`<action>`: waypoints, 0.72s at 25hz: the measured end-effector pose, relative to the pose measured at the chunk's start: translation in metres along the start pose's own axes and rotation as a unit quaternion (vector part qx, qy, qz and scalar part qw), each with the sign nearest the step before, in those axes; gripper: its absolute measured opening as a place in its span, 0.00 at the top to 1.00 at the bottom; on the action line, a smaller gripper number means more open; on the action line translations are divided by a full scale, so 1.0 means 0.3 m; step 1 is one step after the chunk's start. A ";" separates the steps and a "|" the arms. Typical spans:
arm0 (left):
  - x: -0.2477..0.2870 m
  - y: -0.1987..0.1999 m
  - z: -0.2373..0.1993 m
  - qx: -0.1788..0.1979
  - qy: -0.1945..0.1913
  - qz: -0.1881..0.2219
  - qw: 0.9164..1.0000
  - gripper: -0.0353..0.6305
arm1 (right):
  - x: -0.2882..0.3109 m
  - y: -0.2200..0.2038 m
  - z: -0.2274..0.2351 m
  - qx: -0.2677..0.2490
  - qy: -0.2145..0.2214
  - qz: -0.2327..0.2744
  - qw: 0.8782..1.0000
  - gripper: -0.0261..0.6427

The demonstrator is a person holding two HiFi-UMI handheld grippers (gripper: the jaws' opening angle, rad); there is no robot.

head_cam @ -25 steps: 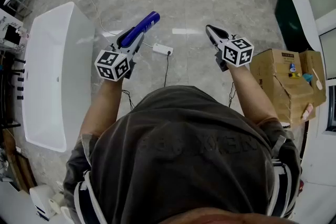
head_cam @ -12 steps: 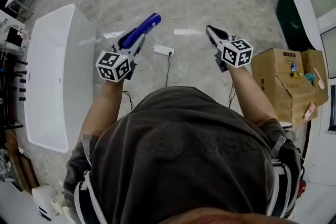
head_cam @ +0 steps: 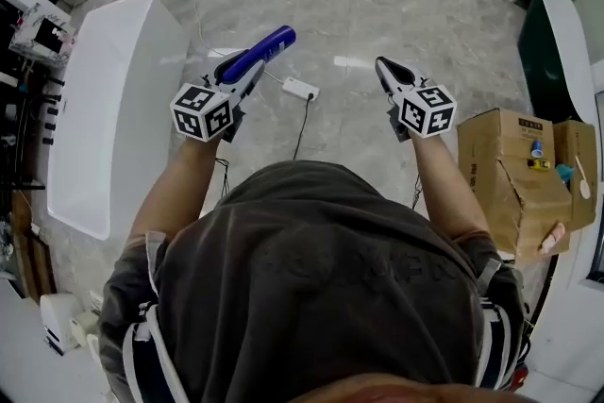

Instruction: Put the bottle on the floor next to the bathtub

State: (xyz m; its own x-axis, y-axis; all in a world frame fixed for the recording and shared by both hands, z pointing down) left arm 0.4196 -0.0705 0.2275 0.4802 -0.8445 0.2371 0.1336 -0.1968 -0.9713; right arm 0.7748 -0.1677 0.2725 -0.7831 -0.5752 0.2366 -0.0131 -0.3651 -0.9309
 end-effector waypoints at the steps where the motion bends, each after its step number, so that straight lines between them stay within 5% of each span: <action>1: -0.009 0.007 0.011 0.002 0.004 -0.005 1.000 0.75 | 0.003 -0.012 0.004 -0.003 0.007 -0.002 1.000 0.97; 5: -0.063 0.044 -0.012 0.017 0.013 -0.018 1.000 0.75 | 0.049 -0.033 -0.019 0.005 0.022 -0.007 1.000 0.97; 10: -0.160 -0.003 -0.205 0.010 0.021 0.003 1.000 0.75 | 0.189 -0.032 -0.154 -0.016 0.030 -0.019 0.999 0.97; 15: -0.419 -0.218 -0.635 0.004 0.012 0.034 0.999 0.75 | 0.548 -0.091 -0.468 -0.031 0.013 -0.018 0.999 0.97; 18: -0.670 -0.366 -1.000 0.002 0.009 0.021 1.000 0.75 | 0.846 -0.151 -0.745 0.013 -0.003 -0.002 1.000 0.97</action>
State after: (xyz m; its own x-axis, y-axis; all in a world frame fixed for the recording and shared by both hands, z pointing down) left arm 0.0483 -0.0285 0.2809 0.4705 -0.8606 0.1949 0.1171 -0.1581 -0.9805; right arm 0.4377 -0.1336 0.3125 -0.7792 -0.5782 0.2420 -0.0004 -0.3857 -0.9226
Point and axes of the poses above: the fingertips, and each gripper's own axes: x forward along the fingers, z to its right, y out of its top, the point moved 9 cm from there along -x, backward along the fingers, and after that the axes turned 7 degrees about x, right-handed, at the moved point
